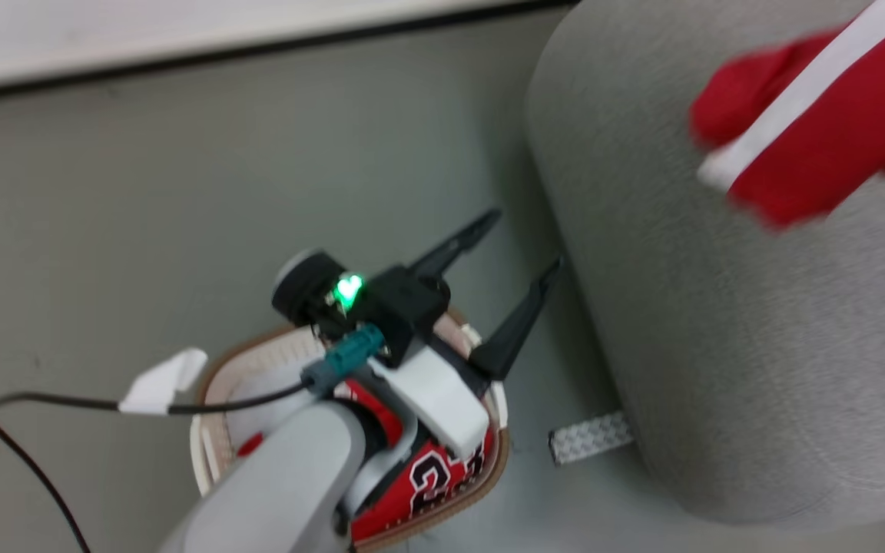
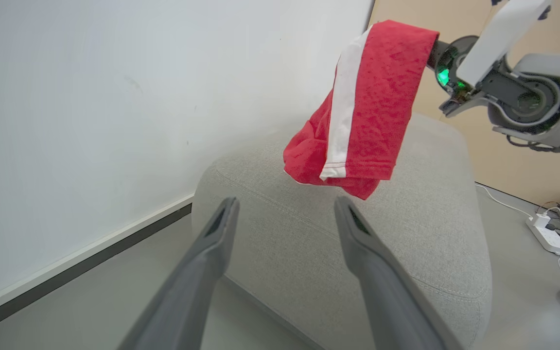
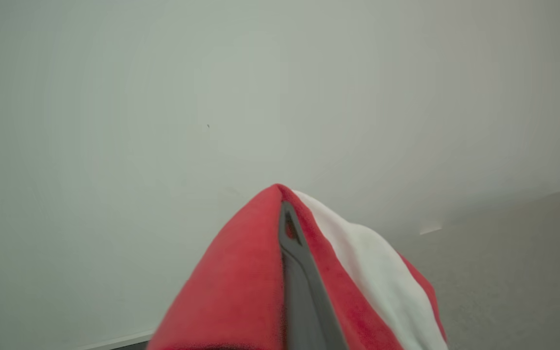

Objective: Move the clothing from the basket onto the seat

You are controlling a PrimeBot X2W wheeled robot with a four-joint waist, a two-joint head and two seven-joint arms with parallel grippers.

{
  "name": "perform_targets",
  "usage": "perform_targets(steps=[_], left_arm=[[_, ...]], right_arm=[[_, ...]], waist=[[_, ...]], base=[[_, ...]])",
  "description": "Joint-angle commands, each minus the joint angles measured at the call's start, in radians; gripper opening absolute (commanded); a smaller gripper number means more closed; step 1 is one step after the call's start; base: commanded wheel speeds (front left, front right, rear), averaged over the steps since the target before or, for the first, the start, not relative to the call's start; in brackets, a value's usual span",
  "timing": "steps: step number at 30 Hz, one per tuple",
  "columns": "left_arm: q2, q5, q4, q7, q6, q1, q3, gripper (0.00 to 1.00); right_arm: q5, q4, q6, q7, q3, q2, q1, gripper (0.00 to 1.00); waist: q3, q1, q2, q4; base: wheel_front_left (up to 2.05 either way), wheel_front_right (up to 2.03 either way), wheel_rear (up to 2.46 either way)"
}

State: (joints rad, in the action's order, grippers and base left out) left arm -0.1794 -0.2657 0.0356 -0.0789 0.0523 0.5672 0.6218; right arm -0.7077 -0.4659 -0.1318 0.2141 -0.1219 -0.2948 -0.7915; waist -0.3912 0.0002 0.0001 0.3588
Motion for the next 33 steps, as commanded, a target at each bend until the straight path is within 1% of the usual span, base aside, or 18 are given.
perform_targets(steps=[1,4,7,10,13,16,17,18,19,20,22,23,26,29,32,33], left_arm=[[-0.007,0.012,0.014,-0.003,0.006,0.051,-0.012,1.00],[-0.012,0.015,0.032,0.000,0.008,0.101,-0.026,1.00],[-0.016,0.013,0.043,0.012,0.012,0.130,-0.041,1.00],[-0.009,0.003,0.044,0.031,0.010,0.143,-0.048,1.00],[0.001,-0.009,0.032,0.054,0.005,0.135,-0.049,1.00],[0.007,-0.023,0.015,0.076,0.001,0.115,-0.051,1.00],[0.009,-0.026,0.009,0.081,0.000,0.108,-0.051,1.00],[0.009,-0.029,0.001,0.087,-0.003,0.101,-0.051,1.00],[0.006,-0.032,-0.009,0.093,-0.006,0.095,-0.052,1.00],[0.003,-0.035,-0.017,0.100,-0.007,0.087,-0.054,1.00],[-0.006,-0.040,-0.035,0.113,-0.014,0.065,-0.058,1.00],[-0.011,-0.040,-0.045,0.120,-0.015,0.052,-0.061,1.00],[-0.024,-0.048,-0.067,0.134,-0.023,0.011,-0.069,1.00],[-0.038,-0.064,-0.086,0.151,-0.038,-0.037,-0.084,1.00],[-0.050,-0.086,-0.103,0.167,-0.063,-0.089,-0.106,1.00],[-0.050,-0.086,-0.103,0.167,-0.063,-0.089,-0.106,1.00]], right_arm=[[0.040,-0.061,0.002,-0.008,0.082,-0.023,-0.100,0.00],[0.137,-0.173,0.002,-0.008,0.222,-0.060,-0.253,0.00],[0.256,-0.286,0.002,0.001,0.367,-0.103,-0.388,0.00],[0.407,-0.398,0.002,0.017,0.514,-0.138,-0.475,0.00],[0.564,-0.497,0.002,0.028,0.634,-0.134,-0.486,0.00],[0.682,-0.561,0.002,0.038,0.749,-0.098,-0.446,0.00],[0.715,-0.570,0.002,0.043,0.779,-0.083,-0.433,0.05],[0.737,-0.576,0.002,0.045,0.802,-0.065,-0.422,0.23],[0.765,-0.578,0.002,0.046,0.818,-0.046,-0.408,0.50],[0.785,-0.578,0.002,0.048,0.827,-0.032,-0.389,1.00],[0.833,-0.561,0.002,0.052,0.830,-0.001,-0.349,1.00],[0.837,-0.546,0.002,0.050,0.828,0.024,-0.333,1.00],[0.859,-0.448,0.002,0.051,0.776,0.082,-0.253,1.00],[0.837,-0.331,0.002,0.051,0.701,0.145,-0.141,1.00],[0.791,-0.215,0.002,0.051,0.608,0.184,-0.026,1.00],[0.791,-0.215,0.002,0.051,0.608,0.184,-0.026,1.00]], waist=[[-0.174,-0.0002,-0.0001,-0.075],[-0.255,-0.0002,-0.0001,-0.121],[-0.312,-0.0002,-0.0001,-0.167],[-0.343,-0.0002,-0.0001,-0.213],[-0.350,-0.0002,-0.0001,-0.246],[-0.341,-0.0002,-0.0001,-0.261],[-0.335,-0.0002,-0.0001,-0.263],[-0.326,-0.0002,-0.0001,-0.264],[-0.316,-0.0002,-0.0001,-0.262],[-0.305,-0.0002,-0.0001,-0.258],[-0.276,-0.0002,-0.0001,-0.246],[-0.257,-0.0002,-0.0001,-0.239],[-0.194,-0.0002,-0.0001,-0.221],[-0.117,-0.0002,-0.0001,-0.208],[-0.038,-0.0002,-0.0001,-0.200],[-0.038,-0.0002,-0.0001,-0.200]], base=[[0.00,0.00,0.00],[0.00,0.00,0.00],[0.00,0.00,0.00],[0.00,0.00,0.00],[0.00,0.00,0.00],[0.00,0.00,0.00],[0.00,0.00,0.00],[0.00,0.00,0.00],[0.00,0.00,0.00],[0.00,0.00,0.00],[0.00,0.00,0.00],[0.00,0.00,0.00],[0.00,0.00,0.00],[0.00,0.00,0.00],[0.00,0.00,0.00],[0.00,0.00,0.00]])
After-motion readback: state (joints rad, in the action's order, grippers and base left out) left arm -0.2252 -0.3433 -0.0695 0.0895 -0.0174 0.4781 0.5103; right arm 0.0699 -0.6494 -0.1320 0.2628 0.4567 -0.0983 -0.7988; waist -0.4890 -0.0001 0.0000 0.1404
